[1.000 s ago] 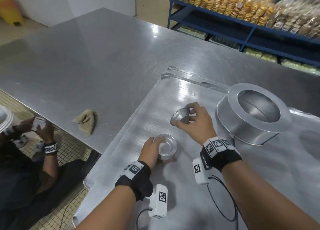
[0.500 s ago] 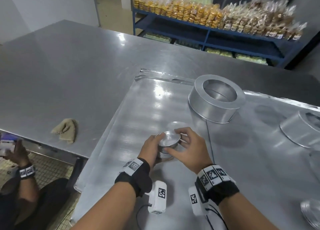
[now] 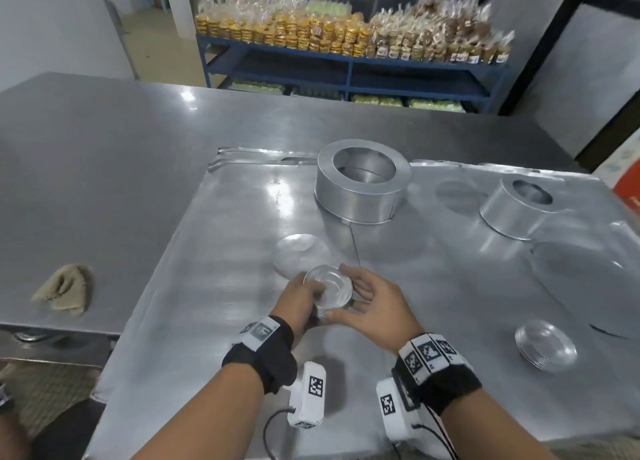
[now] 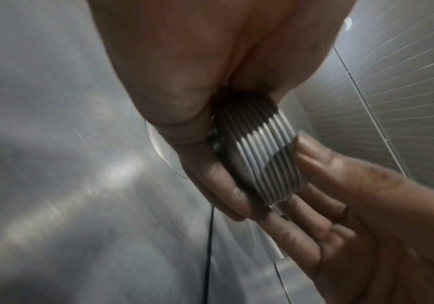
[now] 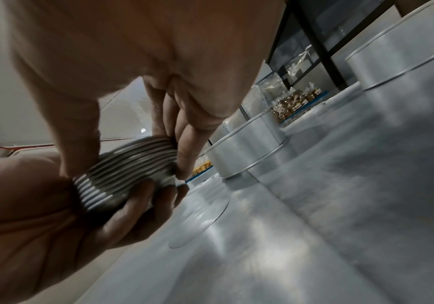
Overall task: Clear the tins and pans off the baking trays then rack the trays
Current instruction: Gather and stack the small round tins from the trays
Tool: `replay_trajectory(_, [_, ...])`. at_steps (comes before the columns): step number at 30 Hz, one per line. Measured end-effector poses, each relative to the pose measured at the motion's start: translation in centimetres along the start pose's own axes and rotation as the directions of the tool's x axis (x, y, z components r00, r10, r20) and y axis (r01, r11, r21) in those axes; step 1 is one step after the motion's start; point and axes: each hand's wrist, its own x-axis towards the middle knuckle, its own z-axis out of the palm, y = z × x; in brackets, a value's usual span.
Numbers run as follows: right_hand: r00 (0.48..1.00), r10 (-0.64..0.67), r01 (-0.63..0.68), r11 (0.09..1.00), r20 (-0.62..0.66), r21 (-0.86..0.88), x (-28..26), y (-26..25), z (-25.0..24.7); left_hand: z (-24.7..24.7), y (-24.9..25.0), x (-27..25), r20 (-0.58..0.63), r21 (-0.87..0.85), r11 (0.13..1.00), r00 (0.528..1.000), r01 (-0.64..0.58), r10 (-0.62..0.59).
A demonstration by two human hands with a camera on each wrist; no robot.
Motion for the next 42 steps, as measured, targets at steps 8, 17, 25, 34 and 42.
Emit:
replay_trajectory(8, [0.991, 0.011, -0.021, 0.997, -0.135, -0.075, -3.7, 1.1, -8.0, 8.7, -2.5, -2.2, 0.141, 0.043, 0.998, 0.989, 0.041, -0.046])
replay_trajectory(17, [0.965, 0.066, -0.142, 0.945, -0.252, -0.295, -7.9, 2.9, -15.6, 16.6, -6.2, -2.5, 0.137, 0.205, 0.977, 0.987, 0.057, -0.086])
replay_trajectory(25, [0.926, 0.147, -0.271, 0.901, -0.348, -0.34, -10.0, 5.6, -19.7, 21.1, -9.0, -1.3, 0.117, 0.424, 0.906, 0.991, 0.015, -0.071])
replay_trajectory(34, [0.92, 0.189, -0.323, 0.863, -0.345, -0.389, -10.0, 7.4, -21.9, 23.8, -10.7, -0.3, 0.069, 0.536, 0.844, 0.997, -0.007, -0.035])
replay_trajectory(42, [0.914, 0.202, -0.358, 0.808, -0.351, -0.468, -9.8, 7.6, -22.6, 23.9, -10.6, 0.0, 0.097, 0.646, 0.761, 0.995, -0.066, 0.003])
